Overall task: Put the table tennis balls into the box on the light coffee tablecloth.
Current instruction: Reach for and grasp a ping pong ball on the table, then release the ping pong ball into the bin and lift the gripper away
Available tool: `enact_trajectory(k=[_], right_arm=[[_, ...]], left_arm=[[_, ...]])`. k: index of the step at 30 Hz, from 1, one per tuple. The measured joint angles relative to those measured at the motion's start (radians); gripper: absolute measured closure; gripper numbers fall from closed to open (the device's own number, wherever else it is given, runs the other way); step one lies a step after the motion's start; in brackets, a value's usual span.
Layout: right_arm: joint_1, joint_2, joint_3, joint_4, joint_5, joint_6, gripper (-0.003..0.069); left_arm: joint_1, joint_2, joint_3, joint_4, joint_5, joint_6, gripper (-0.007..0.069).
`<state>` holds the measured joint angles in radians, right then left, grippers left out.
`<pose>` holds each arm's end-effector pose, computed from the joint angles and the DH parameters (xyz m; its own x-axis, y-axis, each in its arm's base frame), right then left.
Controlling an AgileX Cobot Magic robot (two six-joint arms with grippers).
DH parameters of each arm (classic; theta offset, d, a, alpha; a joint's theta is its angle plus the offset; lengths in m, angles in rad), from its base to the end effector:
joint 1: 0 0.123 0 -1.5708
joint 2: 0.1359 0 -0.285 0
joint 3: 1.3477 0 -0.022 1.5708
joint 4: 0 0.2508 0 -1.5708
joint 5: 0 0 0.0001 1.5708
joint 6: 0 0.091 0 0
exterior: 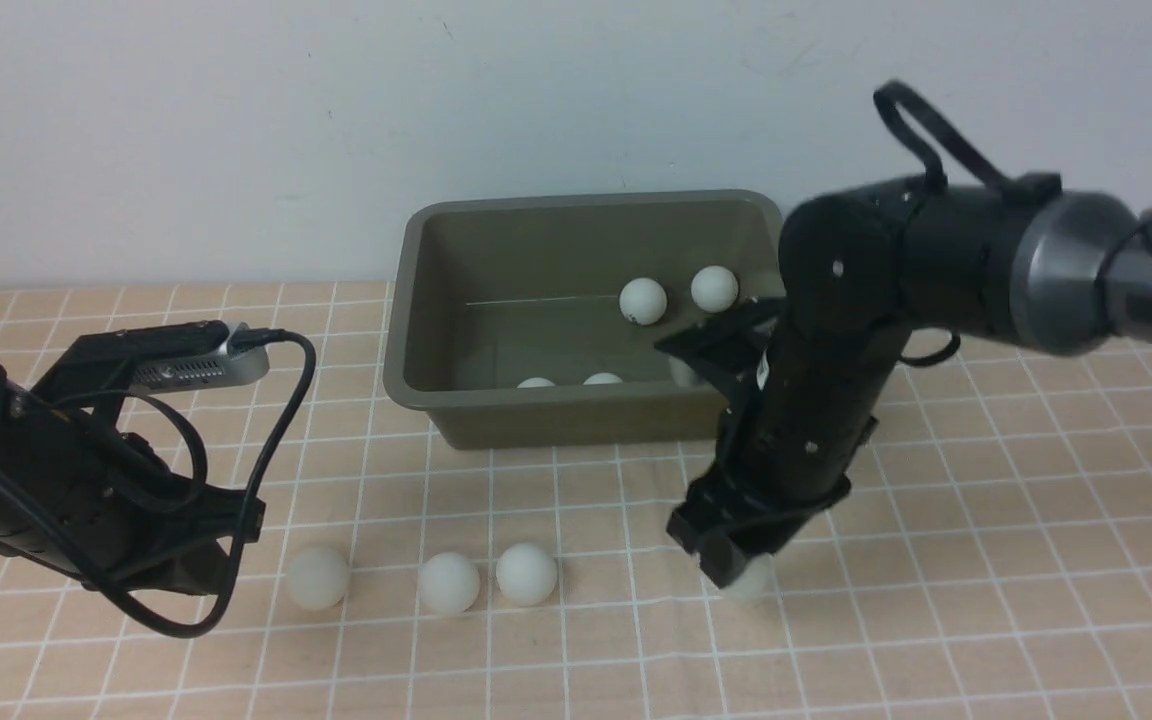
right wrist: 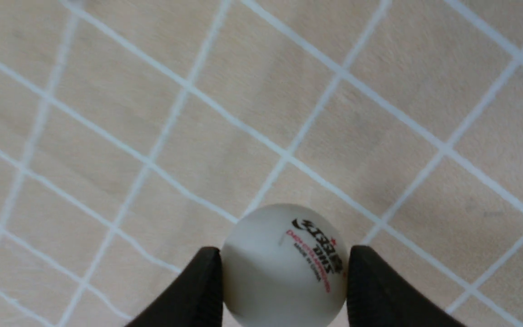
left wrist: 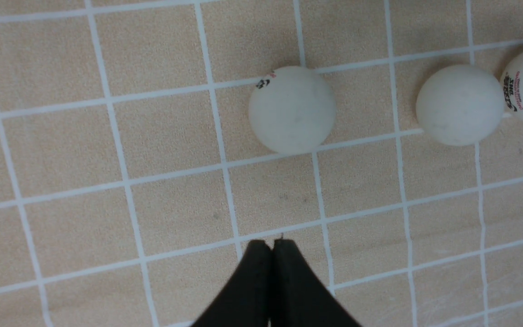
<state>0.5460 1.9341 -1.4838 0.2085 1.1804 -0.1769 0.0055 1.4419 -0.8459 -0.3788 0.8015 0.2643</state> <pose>0.3172 0.2131 0.2154 -0.8004 -0.5971 -0.0533 -0.5953 0.7814 0.1870 0.2575 -0.0228 0.2211 -0.9565 -0.0109 -0.2914 0.0670 0.9644 -0.2557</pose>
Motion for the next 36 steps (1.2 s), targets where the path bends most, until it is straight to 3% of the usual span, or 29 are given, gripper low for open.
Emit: enact_trajectory(k=[4,10,16,27,36], right_arm=[[0.0,0.0,-0.174,0.066,0.041,-0.046,0.0339],[-0.005,0.005,-0.38,-0.027,-0.068,-0.042,0.0338],[-0.068,0.088,-0.416,-0.066,-0.209,-0.004,0.0338],[-0.13,0.241,-0.416,0.007,-0.245,-0.032,0.0335],[-0.131,0.26,-0.416,0.023,-0.246,-0.065,0.0159]], left_arm=[[0.0,0.0,0.0,0.0,0.0,0.0,0.0679],[0.0,0.0,0.0,0.0,0.0,0.0,0.0679],[0.0,0.0,0.0,0.0,-0.001,0.0,0.0679],[0.0,0.0,0.0,0.0,-0.002,0.0,0.0679],[0.0,0.0,0.0,0.002,-0.025,0.0,0.0652]])
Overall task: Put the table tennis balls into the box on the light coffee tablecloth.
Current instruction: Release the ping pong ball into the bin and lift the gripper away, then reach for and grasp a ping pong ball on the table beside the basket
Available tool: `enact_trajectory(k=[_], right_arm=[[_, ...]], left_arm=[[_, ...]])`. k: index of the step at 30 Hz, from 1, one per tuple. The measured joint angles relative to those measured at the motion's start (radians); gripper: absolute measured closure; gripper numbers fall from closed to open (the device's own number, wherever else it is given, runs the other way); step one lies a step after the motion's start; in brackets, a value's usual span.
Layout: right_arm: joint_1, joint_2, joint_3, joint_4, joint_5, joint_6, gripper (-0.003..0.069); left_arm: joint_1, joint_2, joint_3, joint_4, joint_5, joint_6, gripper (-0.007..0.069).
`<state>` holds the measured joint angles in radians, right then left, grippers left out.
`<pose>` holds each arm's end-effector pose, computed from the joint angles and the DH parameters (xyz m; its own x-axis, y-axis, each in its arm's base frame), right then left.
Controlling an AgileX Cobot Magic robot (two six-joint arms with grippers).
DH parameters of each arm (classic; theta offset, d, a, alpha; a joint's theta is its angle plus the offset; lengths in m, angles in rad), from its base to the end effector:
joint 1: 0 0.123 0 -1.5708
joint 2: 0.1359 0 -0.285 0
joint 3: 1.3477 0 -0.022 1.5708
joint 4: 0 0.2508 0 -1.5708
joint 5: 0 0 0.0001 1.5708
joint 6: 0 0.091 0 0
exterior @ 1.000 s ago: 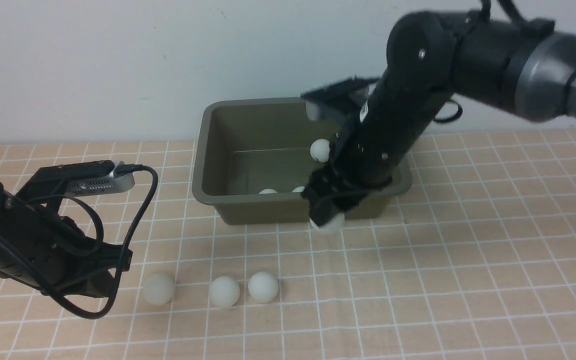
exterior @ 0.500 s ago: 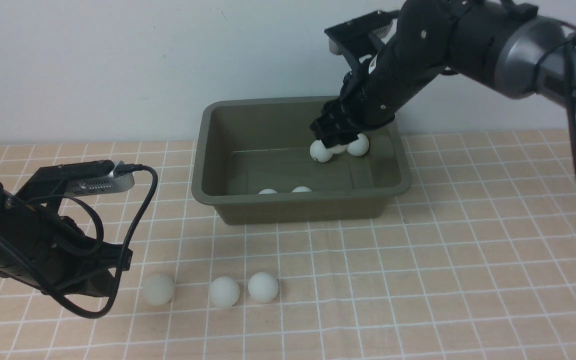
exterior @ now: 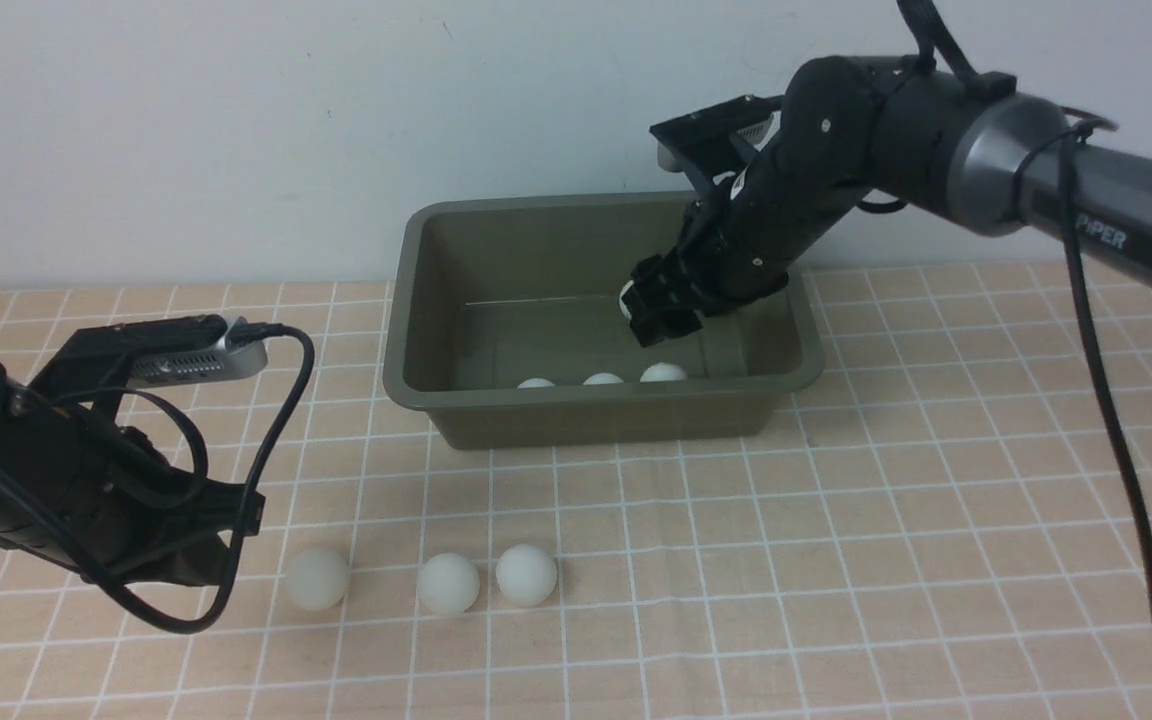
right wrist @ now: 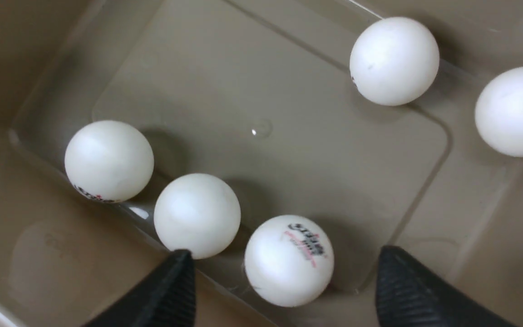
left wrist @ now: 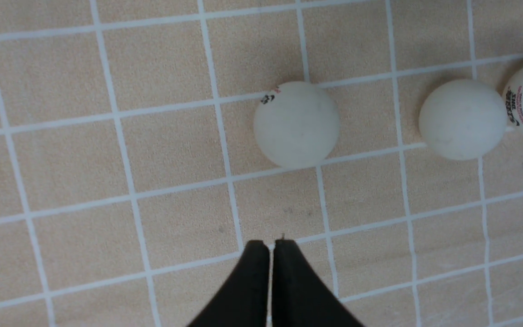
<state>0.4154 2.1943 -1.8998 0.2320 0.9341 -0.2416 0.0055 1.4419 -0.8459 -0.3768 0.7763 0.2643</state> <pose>0.4364 0.2109 0.2187 -0.7748 -0.4512 -0.4429 -0.5508 0.8256 0.1226 0.2596 -0.0221 0.2216 -0.9494 -0.0157 -0.3138 0.0659 0.9665 -0.2480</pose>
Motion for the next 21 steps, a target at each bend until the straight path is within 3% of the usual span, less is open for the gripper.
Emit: enact_trajectory(k=[3,9,13,17,21], right_arm=[[0.0,-0.001,-0.006,0.002,0.003,-0.003,0.0144],[-0.001,-0.048,-0.128,-0.049,0.134,-0.008,0.0141],[-0.019,-0.148,-0.232,-0.088,0.259,-0.008,0.0141],[-0.061,-0.287,-0.252,-0.096,0.317,-0.008,0.0139],[-0.119,-0.455,-0.253,-0.1,0.33,-0.008,0.0156]], left_arm=[[0.0,0.0,0.0,0.0,-0.009,0.0,0.062],[0.0,0.0,0.0,-0.005,-0.042,0.004,0.0484],[-0.01,0.0,0.0,-0.061,-0.057,0.079,0.03],[-0.062,0.0,0.0,-0.082,-0.101,0.191,0.0164],[-0.118,0.013,0.0,-0.084,-0.159,0.226,0.0094]])
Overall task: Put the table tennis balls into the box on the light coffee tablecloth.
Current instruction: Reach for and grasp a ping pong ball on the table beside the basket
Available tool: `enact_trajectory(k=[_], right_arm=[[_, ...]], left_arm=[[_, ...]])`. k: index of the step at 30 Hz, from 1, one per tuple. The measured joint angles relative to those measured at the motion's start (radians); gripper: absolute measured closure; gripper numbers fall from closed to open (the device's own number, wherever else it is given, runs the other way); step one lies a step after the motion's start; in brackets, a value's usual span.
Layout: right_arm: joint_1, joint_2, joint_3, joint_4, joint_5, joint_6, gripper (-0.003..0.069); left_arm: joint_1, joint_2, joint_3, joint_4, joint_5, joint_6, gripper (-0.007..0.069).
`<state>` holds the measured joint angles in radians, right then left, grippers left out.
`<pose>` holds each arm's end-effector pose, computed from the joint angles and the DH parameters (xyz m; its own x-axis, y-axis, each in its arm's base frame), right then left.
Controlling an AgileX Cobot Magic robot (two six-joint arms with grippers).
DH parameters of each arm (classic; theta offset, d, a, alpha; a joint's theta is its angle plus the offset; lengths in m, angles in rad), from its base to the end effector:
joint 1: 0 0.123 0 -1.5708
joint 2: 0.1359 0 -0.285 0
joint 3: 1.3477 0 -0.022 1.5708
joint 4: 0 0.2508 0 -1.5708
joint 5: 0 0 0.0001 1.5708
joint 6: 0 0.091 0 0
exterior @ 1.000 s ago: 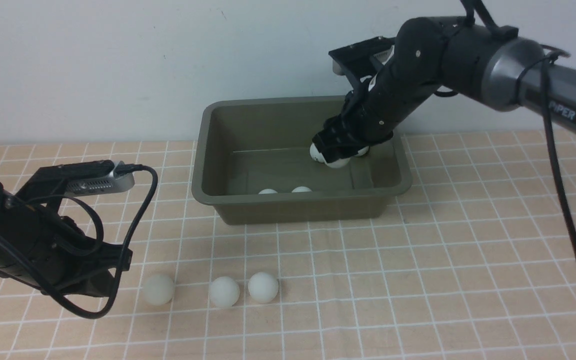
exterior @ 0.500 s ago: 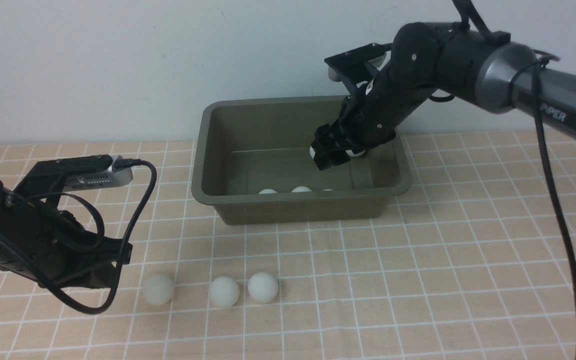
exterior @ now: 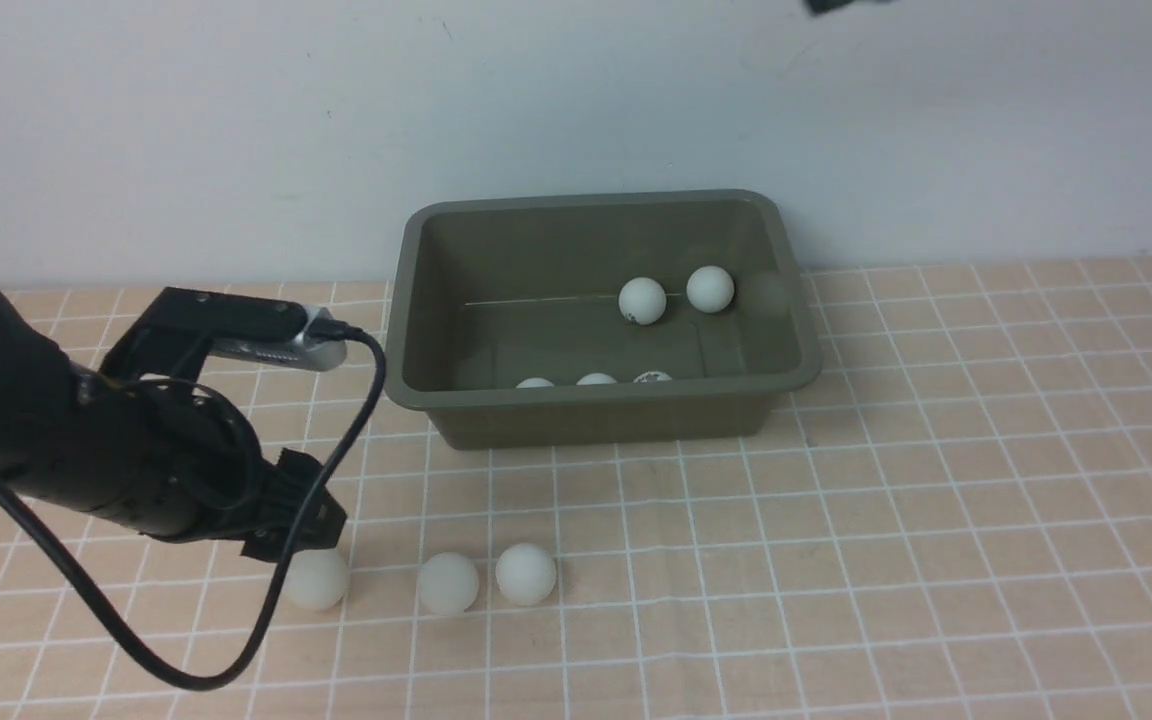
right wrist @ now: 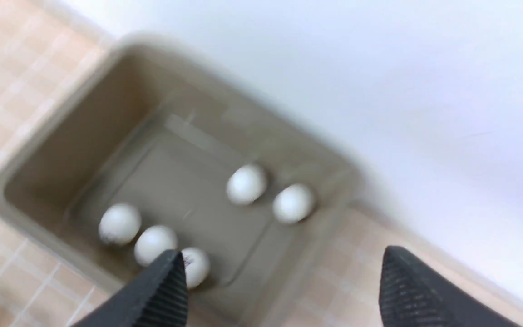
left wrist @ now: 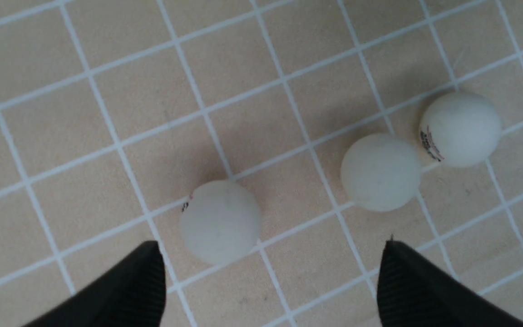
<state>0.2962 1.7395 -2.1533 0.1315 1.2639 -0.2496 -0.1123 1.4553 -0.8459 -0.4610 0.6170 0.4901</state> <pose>0.3412 0.1160 0.4723 -0.5665 -0.3888 -0.7266 -0.5052 0.8604 -0.0665 0.2705 -0.0541 0.2240 -0.8515 0.1981 -0.4855 0.3182 0.9312 -0.1780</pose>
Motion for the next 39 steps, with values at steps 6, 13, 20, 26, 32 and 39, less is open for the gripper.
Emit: enact_trajectory(k=[6,13,20,26,32,39], right_arm=[[-0.041,-0.262,0.026,-0.001,0.007,0.001,0.0353],[-0.041,-0.564,0.302,-0.004,0.015,0.0,0.0655],[-0.041,-0.853,0.659,0.01,0.024,0.001,0.0676],[-0.041,-1.027,0.841,0.083,0.026,0.034,0.0677],[-0.041,-1.111,0.903,0.097,0.027,0.04,0.0677],[-0.041,-1.124,0.909,0.099,0.028,0.041,0.0677]], left_arm=[[-0.013,0.084,0.0,0.051,-0.029,-0.038,0.0084],[-0.013,0.179,-0.013,0.066,-0.073,-0.062,0.0084],[-0.013,0.213,-0.026,0.073,-0.079,-0.063,0.0085],[-0.013,0.253,-0.028,0.074,-0.084,-0.063,0.0134],[-0.013,0.264,-0.033,0.074,-0.104,-0.063,0.0267],[-0.013,0.264,-0.034,0.074,-0.104,-0.063,0.0355]])
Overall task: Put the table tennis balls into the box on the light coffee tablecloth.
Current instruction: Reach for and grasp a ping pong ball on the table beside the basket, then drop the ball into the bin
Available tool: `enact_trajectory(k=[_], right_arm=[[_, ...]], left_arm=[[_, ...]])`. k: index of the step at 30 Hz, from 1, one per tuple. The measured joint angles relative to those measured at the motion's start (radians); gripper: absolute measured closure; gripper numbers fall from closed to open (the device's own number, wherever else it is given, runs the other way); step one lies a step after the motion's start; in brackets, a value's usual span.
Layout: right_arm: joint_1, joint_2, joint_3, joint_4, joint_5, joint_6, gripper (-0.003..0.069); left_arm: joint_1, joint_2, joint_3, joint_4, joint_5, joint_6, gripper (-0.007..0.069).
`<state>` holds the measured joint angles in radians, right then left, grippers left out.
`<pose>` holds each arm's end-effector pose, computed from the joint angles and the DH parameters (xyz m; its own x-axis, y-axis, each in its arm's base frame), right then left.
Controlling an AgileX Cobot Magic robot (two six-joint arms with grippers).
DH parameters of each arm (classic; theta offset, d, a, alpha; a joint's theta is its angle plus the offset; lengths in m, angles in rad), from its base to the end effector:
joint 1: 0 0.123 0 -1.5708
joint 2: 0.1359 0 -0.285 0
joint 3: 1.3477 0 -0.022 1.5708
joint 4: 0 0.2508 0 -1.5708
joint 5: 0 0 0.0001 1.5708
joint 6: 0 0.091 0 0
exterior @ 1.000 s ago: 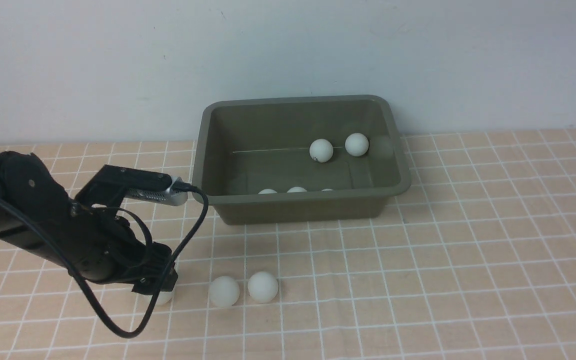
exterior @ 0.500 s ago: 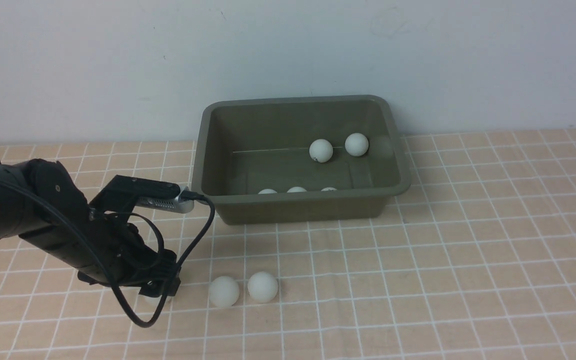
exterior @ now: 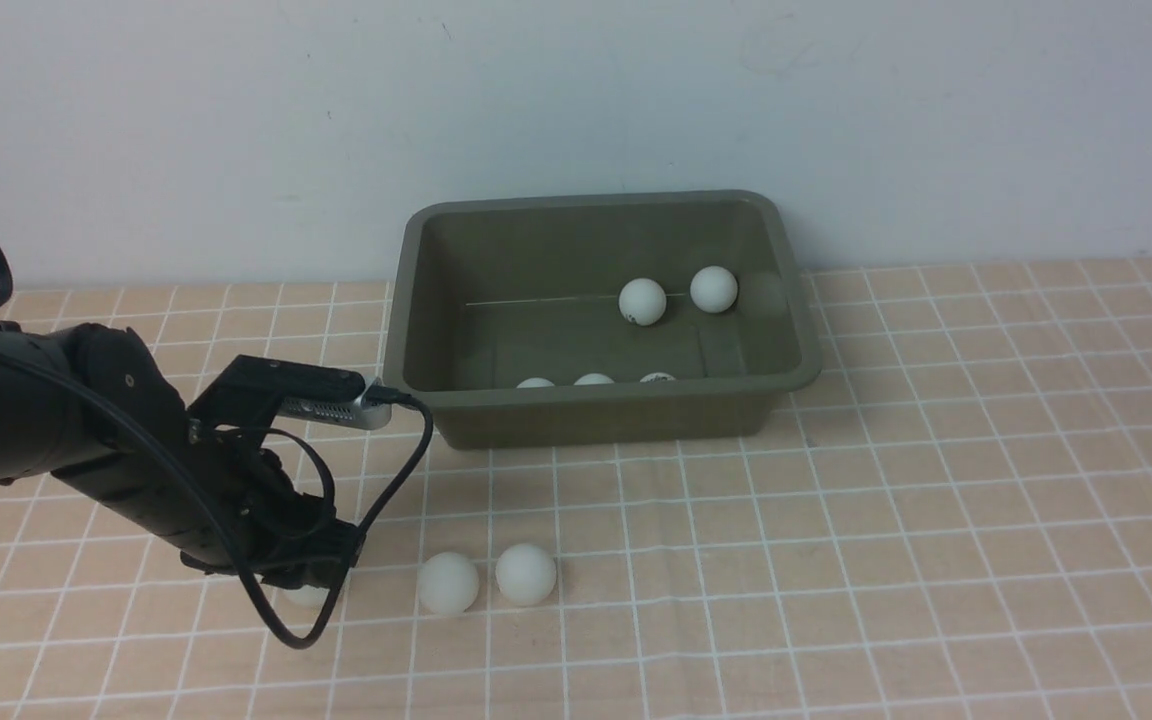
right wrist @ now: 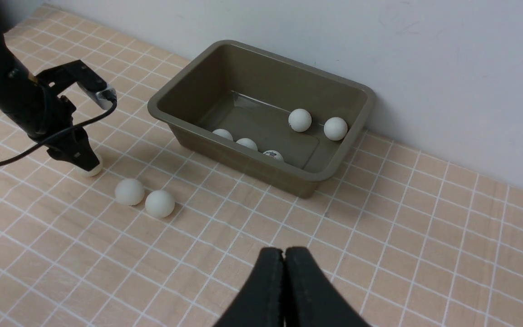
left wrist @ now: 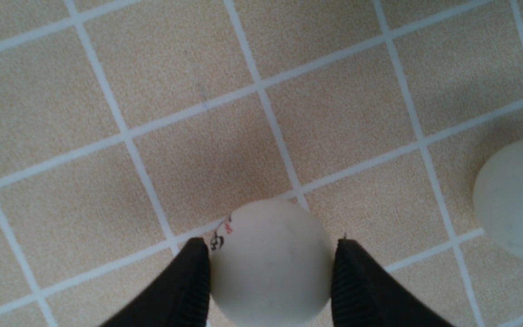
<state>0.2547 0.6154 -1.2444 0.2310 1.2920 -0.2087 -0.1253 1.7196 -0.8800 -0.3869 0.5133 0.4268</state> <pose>0.0348 0.0298 0.4509 -0.4546 -0.2631 -0.8509 -0.4957 0.8685 -0.0037 0.3032 -0.0552 0.1568 -0.9171 0.2003 -0.3447 0.2631 0.9537 -0.1459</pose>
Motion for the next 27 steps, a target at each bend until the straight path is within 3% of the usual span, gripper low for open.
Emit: enact_trajectory(k=[6,11,14,16,21,27], right_arm=[[0.0,0.0,0.0,-0.015,0.0,0.0,0.0677],[0.0,0.0,0.0,-0.027,0.0,0.0,0.0677],[0.0,0.0,0.0,-0.031,0.0,0.001,0.0677],[0.0,0.0,0.0,-0.042,0.0,0.002,0.0677],[0.0,0.0,0.0,-0.054,0.0,0.002,0.0677],[0.0,0.0,0.0,-0.056,0.0,0.002,0.0677]], left_arm=[[0.0,0.0,-0.027,0.016,0.074,0.0,0.0355],[0.0,0.0,-0.148,0.074,0.289,-0.028,0.0355],[0.0,0.0,-0.319,0.147,0.52,-0.084,0.0355],[0.0,0.0,-0.408,0.158,0.585,-0.104,0.0355],[0.0,0.0,-0.579,0.078,0.541,-0.102,0.0355],[-0.07,0.065,-0.638,-0.081,0.297,0.054,0.0355]])
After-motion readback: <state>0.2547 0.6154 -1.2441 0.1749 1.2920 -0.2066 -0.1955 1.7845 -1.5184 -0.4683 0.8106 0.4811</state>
